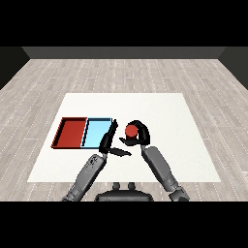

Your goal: Pick the red can and put it in the red box

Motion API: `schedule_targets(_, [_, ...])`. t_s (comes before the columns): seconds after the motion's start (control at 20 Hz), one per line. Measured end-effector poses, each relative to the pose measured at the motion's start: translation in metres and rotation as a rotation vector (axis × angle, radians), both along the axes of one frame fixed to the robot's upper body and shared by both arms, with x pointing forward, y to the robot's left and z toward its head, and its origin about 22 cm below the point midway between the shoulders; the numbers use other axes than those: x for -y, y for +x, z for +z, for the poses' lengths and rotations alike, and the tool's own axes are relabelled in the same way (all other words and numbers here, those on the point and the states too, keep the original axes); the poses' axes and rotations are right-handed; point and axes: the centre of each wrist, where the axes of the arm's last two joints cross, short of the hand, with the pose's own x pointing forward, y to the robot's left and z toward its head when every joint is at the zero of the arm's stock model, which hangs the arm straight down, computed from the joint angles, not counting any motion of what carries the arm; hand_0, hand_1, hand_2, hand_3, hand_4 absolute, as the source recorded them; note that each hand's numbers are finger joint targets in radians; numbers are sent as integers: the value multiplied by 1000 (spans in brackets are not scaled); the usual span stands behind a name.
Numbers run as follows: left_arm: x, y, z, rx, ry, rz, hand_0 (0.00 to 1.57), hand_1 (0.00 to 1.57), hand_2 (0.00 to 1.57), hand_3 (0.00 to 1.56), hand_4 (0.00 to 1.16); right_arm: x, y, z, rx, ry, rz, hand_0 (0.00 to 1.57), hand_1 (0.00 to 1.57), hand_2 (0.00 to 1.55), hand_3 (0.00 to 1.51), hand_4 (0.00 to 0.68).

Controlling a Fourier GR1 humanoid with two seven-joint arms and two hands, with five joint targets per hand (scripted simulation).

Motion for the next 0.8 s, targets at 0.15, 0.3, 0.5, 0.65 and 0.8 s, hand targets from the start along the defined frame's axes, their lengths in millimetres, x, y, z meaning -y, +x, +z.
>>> schedule_targets(0.15, [0, 5, -5, -6, 11, -3, 0, 0, 0, 0, 0, -10, -6, 2, 5, 6, 15, 1413, 1413, 1432, 1405, 617])
schedule_targets(0.3, [2, 9, -3, -25, 22, 0, 0, 0, 0, 0, 0, -16, -7, 16, 11, 12, 34, 1430, 1430, 1433, 1400, 626])
schedule_targets(0.5, [11, 9, -5, -42, 46, -10, 0, 0, 0, 0, 0, -30, -15, 16, 26, 11, 52, 1431, 1431, 1435, 1398, 603])
schedule_targets(0.65, [17, 12, -2, -40, 52, -9, 0, 0, 0, 0, 0, -34, -21, 21, 35, 5, 67, 1451, 1451, 1426, 1383, 614])
schedule_targets(0.8, [20, 16, -7, -38, 58, -13, 0, 0, 0, 0, 0, -45, -24, 24, 33, 22, 83, 1444, 1444, 1429, 1383, 594])
